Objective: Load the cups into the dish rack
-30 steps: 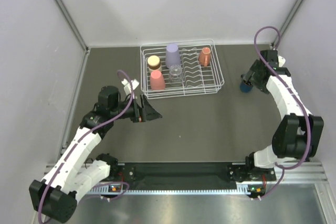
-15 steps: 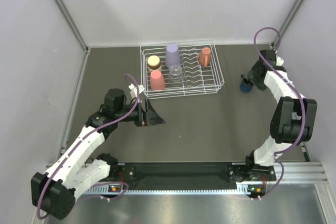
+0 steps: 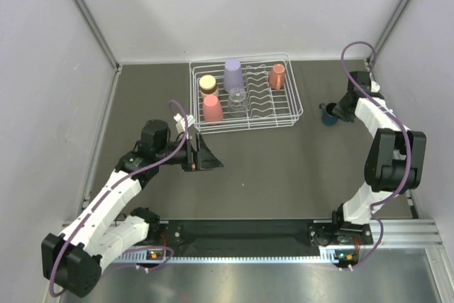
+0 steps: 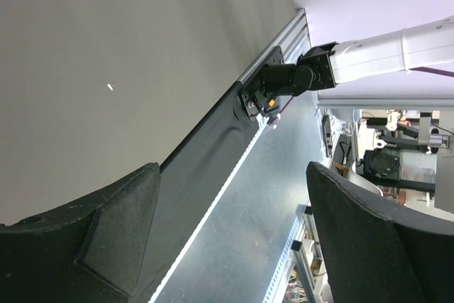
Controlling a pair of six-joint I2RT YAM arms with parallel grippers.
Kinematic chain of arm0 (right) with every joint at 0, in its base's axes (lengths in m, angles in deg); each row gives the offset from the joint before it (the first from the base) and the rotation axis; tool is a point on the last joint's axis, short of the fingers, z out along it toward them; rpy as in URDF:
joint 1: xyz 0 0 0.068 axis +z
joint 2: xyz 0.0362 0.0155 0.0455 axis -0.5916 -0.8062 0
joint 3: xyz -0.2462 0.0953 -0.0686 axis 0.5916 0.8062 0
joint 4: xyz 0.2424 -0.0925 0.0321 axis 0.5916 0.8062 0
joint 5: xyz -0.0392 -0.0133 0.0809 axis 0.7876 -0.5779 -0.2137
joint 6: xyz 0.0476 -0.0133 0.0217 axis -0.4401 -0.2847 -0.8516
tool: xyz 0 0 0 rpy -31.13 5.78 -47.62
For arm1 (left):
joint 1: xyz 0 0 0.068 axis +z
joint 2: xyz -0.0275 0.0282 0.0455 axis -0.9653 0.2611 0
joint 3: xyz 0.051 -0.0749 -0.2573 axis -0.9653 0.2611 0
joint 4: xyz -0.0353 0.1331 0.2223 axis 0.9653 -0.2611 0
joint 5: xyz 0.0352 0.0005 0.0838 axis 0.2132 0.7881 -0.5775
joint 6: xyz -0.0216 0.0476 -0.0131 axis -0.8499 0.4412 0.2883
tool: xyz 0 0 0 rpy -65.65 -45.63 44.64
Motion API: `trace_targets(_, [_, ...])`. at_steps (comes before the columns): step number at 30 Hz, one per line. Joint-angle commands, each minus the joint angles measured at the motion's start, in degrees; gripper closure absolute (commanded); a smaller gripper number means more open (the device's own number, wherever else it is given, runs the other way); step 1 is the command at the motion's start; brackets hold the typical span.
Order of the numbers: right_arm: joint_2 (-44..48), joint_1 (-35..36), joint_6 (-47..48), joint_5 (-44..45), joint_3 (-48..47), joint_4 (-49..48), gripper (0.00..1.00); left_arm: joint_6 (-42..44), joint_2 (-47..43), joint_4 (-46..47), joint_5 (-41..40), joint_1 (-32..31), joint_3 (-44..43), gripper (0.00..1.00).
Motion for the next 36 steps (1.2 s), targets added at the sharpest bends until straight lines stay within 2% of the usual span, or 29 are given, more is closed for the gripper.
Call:
trace_targets(1, [0.9,-0.7,1.4,-1.2,0.4,-2.3,0.85,3.8,0.0,-1.4,0.5,-0.3,-4.1,0.11])
trace_targets(2, [1.4,-0.7,1.7,-1.4,0.9,-2.2,0.89,4.8,0.6,-4.5,-0.3,-0.3,-5.0,0.11])
trace_targets(3, [2.3,-0.7,2.4,-1.7,1.0,-1.7,0.97,6.4,0.8,-5.7,-0.8,-0.3,-6.0,0.11])
trace_targets(4, [2.9,-0.4,2.8,-2.4,1.0,-1.1,1.00,6.9,1.0,-6.6,-1.2,-0.3,-7.5,0.11])
trace_targets(7, [6.6,0.8,4.4,-2.1,3.1,0.9,1.00,6.5,1.2,-7.4,-1.9,-0.3,-8.4,0.11])
trace_targets(12, [18.8,4.2,6.0,-1.8,8.8,4.6,1.00,2.7,1.4,-6.2,-1.2,-0.4,-8.0,0.11])
trace_targets(18, [30.8,18.4,6.9,0.9,13.0,11.9,1.00,0.4,0.9,-5.0,-1.9,-2.3,-7.2,0.13])
trace_targets(19, [31.8,22.6,6.8,0.7,13.4,12.5,1.00,-0.3,0.9,-4.7,-1.5,-2.6,-7.2,0.13])
trace_targets(22, [34.8,31.3,6.2,0.9,14.4,14.0,1.00,-3.9,0.9,-1.0,-2.0,-5.4,-5.7,0.13])
trace_targets(24, [37.0,37.1,4.5,1.9,15.3,13.5,1.00,-7.2,1.0,1.3,-3.1,-9.3,-4.3,0.14])
trace_targets(27, [37.3,42.6,1.9,2.6,16.0,13.0,1.00,-10.3,1.5,2.3,-7.9,-15.0,-4.0,0.14])
trace_targets(29, [33.6,48.3,0.0,4.2,13.9,14.6,1.00,-11.6,1.6,3.2,-10.1,-17.5,-3.4,0.14])
trace_targets(31, [29.9,54.5,-1.6,8.4,10.6,18.2,1.00,-13.2,1.6,4.1,-10.4,-18.2,-1.8,0.15])
trace_targets(36, [20.4,62.0,-5.5,10.5,7.0,19.6,1.00,-14.4,0.1,2.1,-13.4,-18.5,-0.3,0.18])
